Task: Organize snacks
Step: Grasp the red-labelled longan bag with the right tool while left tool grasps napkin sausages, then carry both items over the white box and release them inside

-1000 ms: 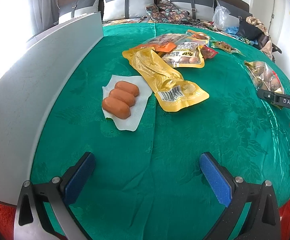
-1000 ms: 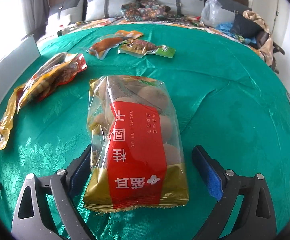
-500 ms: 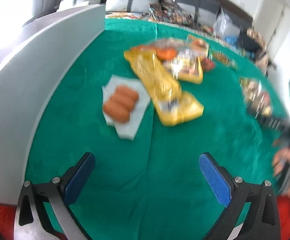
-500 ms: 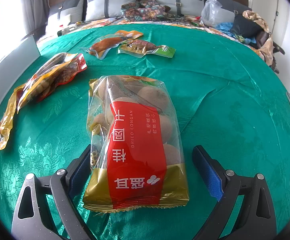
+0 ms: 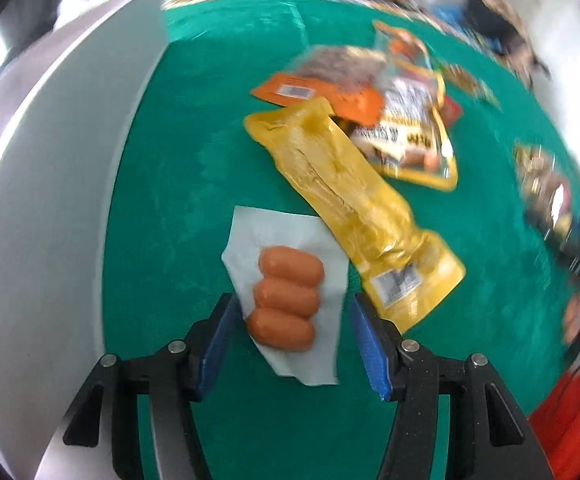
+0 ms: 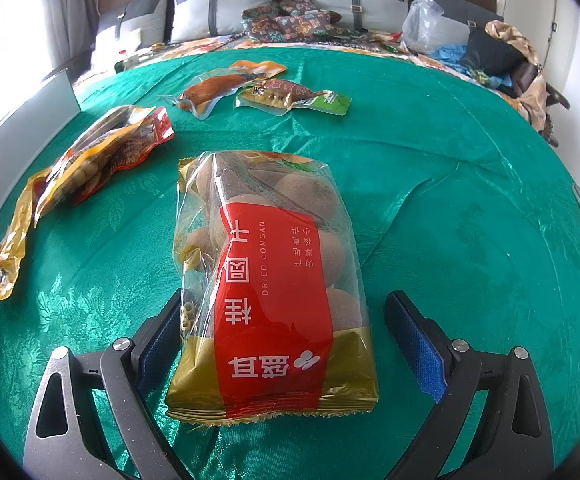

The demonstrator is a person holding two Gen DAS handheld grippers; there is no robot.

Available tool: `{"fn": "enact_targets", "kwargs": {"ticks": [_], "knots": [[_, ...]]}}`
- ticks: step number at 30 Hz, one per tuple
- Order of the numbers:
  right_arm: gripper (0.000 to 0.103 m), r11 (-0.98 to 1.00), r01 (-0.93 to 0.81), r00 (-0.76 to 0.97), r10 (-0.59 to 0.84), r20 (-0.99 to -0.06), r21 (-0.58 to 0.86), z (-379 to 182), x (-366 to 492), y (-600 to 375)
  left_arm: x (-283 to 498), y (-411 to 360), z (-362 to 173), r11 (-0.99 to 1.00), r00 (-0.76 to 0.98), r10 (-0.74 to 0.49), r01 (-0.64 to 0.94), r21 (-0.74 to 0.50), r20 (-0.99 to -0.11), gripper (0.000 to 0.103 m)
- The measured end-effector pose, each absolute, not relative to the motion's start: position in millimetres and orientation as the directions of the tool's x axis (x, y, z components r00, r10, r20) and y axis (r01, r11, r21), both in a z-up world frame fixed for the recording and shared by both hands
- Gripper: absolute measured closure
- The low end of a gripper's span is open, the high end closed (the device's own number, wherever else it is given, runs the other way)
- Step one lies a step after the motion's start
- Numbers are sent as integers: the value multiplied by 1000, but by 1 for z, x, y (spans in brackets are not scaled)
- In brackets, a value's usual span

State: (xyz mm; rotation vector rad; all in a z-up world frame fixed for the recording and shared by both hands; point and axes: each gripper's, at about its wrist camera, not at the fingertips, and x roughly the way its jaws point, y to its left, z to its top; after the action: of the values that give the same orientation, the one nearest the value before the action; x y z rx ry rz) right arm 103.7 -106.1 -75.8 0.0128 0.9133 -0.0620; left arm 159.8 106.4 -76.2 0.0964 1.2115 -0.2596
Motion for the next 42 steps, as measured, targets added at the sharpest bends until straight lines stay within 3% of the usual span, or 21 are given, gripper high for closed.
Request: {"fn": "enact_targets", "kwargs": {"ticks": [4,11,21,22,24,31,33,34,35,36,40,42], "knots": [[5,998,59,610,-48,-791,-15,-75,104,-106,168,101,-76,952,336,-117,305,-9,-935,60],[5,998,59,610,-48,-791,-15,-76,104,-106,154,107,-73,959,369,-121,285,-12,-921,63],[6,999,34,589,-19,-808,2,-73,105,-108,114,142,-21,949,466,-312,191,-250,-828,63],[9,999,28,574,8,-819,29,-71,104,-111,108,145,-12,941,481,-338,189,-282,-809,63],[35,985,38,552,119,-825,167,-66,105,-124,102,152,1,932,501,-363,183,-314,-786,63],[35,937,32,522,280,-805,347,-35,97,-115,85,201,54,888,599,-434,162,-430,-672,63],[41,916,-7,536,341,-772,400,-17,95,-94,81,225,68,888,629,-423,146,-436,-652,63],[55,907,-34,539,371,-756,420,-8,96,-82,79,241,75,892,644,-409,131,-433,-646,63],[80,891,-75,536,415,-735,449,4,99,-64,78,256,79,898,658,-389,114,-425,-645,63],[94,875,-118,536,454,-712,469,17,103,-45,76,269,82,909,670,-359,92,-407,-650,63],[92,873,-251,519,486,-703,419,55,132,37,65,326,81,926,695,-257,-22,-376,-672,63],[72,905,-243,517,425,-743,349,57,144,53,58,339,78,926,701,-238,-45,-374,-672,63]]}}
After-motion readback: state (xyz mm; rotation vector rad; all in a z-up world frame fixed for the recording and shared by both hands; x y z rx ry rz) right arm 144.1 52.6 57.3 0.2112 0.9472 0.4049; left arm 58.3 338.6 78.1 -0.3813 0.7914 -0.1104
